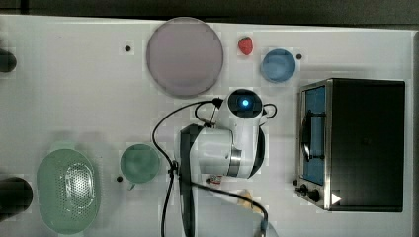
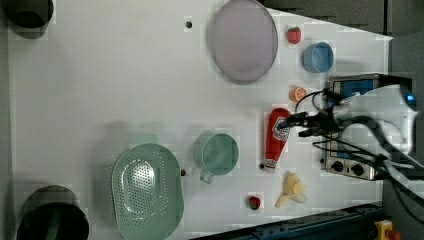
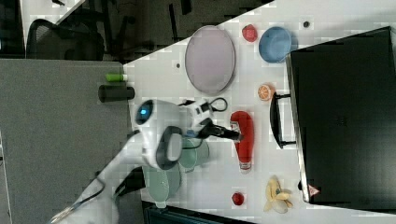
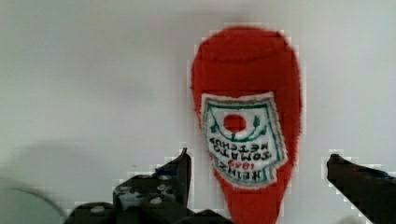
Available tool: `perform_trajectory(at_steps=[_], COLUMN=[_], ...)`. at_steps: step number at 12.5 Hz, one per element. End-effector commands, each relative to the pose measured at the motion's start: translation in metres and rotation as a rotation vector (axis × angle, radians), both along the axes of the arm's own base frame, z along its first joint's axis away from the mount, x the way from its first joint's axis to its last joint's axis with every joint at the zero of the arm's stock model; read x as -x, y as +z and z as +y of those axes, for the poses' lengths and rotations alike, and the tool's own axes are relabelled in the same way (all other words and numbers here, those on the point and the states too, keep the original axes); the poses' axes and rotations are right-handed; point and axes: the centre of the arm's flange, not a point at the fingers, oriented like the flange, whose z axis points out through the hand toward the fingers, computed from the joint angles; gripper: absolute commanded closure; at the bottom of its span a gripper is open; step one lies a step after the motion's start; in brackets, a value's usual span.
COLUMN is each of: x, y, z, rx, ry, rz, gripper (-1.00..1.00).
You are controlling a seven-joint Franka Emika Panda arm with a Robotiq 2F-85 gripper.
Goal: Pick ketchup from plate and place it on table.
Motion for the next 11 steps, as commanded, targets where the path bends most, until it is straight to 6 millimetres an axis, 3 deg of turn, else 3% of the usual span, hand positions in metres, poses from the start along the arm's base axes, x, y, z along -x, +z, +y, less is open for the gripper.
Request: perform_trajectory(at_steps=[1, 3, 5, 7, 9, 11], x=[-0.045, -0.048, -0.039, -0.024, -0.020, -0.021], y=[0.165, 0.245, 0.303, 0.338, 0.360, 0.366], z=[0.010, 0.016, 0.018, 0.019, 0.022, 0.022], rx=[0.059, 0.076, 0.099, 0.131, 0.132, 0.129], ry=[-0.227, -0.328, -0.465, -0.595, -0.598, -0.598], rz=[-0.237, -0.290, -0.264, -0.198, -0.199, -0.218], gripper=[-1.00, -1.00, -1.00, -1.00, -1.00, -1.00])
